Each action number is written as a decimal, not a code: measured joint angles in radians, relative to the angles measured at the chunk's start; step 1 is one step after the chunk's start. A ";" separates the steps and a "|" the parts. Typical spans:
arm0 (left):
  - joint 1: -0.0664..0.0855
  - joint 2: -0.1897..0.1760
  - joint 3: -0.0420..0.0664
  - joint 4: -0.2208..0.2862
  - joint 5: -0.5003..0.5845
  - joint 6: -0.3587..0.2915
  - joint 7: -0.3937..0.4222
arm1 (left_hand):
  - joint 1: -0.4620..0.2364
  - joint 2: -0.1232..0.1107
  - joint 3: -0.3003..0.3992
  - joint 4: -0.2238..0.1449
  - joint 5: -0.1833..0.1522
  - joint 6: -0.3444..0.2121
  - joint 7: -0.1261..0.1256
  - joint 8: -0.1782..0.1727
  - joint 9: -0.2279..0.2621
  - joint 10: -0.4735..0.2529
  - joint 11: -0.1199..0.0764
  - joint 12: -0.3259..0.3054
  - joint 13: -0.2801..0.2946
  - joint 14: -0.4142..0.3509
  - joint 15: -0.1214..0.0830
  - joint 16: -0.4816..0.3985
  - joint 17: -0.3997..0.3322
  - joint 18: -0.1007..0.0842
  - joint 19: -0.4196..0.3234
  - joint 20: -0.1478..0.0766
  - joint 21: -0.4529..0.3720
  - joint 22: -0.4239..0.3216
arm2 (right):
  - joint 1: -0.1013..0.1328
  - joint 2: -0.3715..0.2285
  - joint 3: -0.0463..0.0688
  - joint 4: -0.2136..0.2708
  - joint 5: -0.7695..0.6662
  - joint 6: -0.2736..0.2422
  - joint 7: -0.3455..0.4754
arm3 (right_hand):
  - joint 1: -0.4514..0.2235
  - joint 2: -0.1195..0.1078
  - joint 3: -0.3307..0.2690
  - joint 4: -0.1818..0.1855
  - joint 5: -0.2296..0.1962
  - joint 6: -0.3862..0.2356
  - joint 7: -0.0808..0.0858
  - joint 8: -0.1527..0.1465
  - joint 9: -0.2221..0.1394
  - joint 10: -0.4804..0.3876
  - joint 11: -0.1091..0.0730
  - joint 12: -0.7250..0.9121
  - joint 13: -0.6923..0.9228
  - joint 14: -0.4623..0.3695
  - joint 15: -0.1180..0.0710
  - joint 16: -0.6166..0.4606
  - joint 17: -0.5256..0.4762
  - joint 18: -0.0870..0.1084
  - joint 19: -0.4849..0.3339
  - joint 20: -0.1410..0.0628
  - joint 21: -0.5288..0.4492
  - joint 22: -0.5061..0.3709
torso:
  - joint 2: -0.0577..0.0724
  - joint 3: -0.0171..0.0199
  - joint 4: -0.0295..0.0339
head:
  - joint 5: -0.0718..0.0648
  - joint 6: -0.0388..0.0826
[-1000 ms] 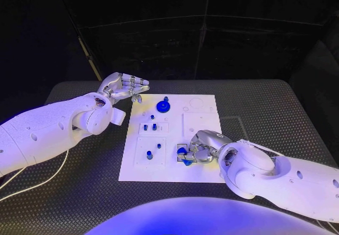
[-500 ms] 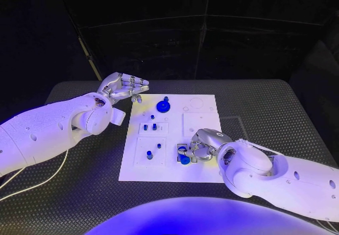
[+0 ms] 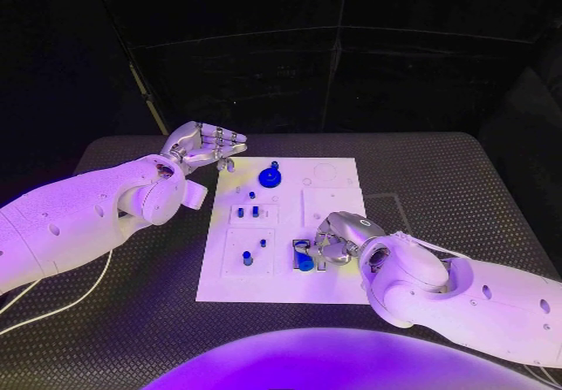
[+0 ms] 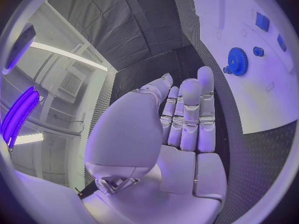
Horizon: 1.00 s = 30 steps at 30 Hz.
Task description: Assemble the parts on the task board
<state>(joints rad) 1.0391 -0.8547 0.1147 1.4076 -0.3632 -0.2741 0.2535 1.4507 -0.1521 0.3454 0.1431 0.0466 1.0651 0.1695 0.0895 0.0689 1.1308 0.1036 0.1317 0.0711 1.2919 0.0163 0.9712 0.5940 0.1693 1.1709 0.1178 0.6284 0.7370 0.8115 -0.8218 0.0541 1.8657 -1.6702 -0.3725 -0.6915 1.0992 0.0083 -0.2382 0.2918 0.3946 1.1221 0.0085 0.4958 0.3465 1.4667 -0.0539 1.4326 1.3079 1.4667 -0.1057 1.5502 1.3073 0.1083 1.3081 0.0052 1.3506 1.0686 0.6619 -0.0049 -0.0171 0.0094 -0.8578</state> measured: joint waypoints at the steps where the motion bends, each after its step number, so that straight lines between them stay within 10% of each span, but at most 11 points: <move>1: 0.000 0.000 0.000 0.000 0.000 0.000 0.000 | 0.000 0.000 0.000 0.000 0.000 0.000 0.000 0.000 0.000 0.000 0.000 0.000 0.000 0.000 0.000 0.000 0.000 0.000 0.000 0.000 0.000 0.000 | 0.000 0.000 0.000 0.000 0.000 -0.008 -0.001 | -0.006 0.001 -0.003 0.001 -0.008 0.000 0.000 0.000 0.000 0.000 0.000 0.000 0.000 0.000 0.000 0.000 0.000 0.000 0.000 0.000 0.000 0.001 | 0.000 0.0001 0.0000 | 0.000 0.000; 13: 0.000 0.001 0.000 -0.002 0.000 0.003 -0.004 | 0.000 0.000 0.000 0.000 0.000 0.000 0.000 0.000 0.000 0.000 0.000 0.000 0.000 0.000 0.000 0.000 0.000 0.000 0.000 0.000 0.000 0.000 | 0.000 -0.055 0.000 0.030 0.036 -0.114 0.074 | 0.043 -0.021 0.002 -0.004 -0.022 -0.014 0.013 -0.011 0.001 0.000 0.000 -0.037 0.000 0.000 0.000 0.000 0.000 0.000 0.000 0.000 0.000 -0.008 | -0.001 0.0006 -0.0012 | 0.000 0.002; 21: 0.000 0.001 0.000 -0.003 0.000 0.005 -0.006 | 0.000 0.000 0.000 0.000 0.000 0.000 0.000 0.000 0.000 0.000 0.000 0.000 0.000 0.000 0.000 0.000 0.000 0.000 0.000 0.000 0.000 0.000 | 0.000 -0.114 0.000 0.060 0.105 -0.077 0.185 | 0.206 -0.051 0.026 -0.042 -0.089 -0.036 0.025 -0.035 -0.004 -0.002 0.010 -0.080 0.001 -0.002 0.002 -0.011 0.001 0.000 -0.011 0.011 -0.012 -0.030 | -0.001 0.0007 -0.0012 | 0.003 0.001; 30: 0.000 0.001 0.000 -0.009 0.000 0.005 -0.007 | 0.000 0.000 0.000 0.000 0.000 0.000 0.000 0.000 0.000 0.000 0.000 0.000 0.000 0.000 0.000 0.000 0.000 0.000 0.000 0.000 0.000 0.000 | 0.000 -0.152 0.000 0.088 0.148 -0.025 0.263 | 0.212 -0.053 0.026 -0.042 -0.098 -0.039 0.029 -0.038 -0.006 -0.005 0.013 -0.090 0.003 0.000 0.008 -0.011 0.001 0.000 -0.015 0.015 -0.015 -0.033 | -0.001 0.0009 -0.0016 | 0.004 0.000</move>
<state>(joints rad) 1.0390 -0.8534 0.1147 1.3990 -0.3632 -0.2687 0.2469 1.4507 -0.1521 0.3454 0.1431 0.0466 1.0651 0.1695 0.0895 0.0689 1.1308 0.1036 0.1317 0.0714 1.2919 0.0163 0.9712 0.5942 0.1693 1.1709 0.1178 0.6284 0.7371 0.8112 -0.9741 0.0537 1.9537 -1.5217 -0.3973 -0.4287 1.3108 -0.0443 -0.2120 0.2494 0.2968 1.0829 0.0375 0.4578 0.3408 1.4613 -0.0408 1.3425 1.3107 1.4666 -0.0980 1.5391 1.3079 0.1083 1.2936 0.0197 1.3352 1.0356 0.6606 -0.0040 -0.0187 0.0133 -0.8581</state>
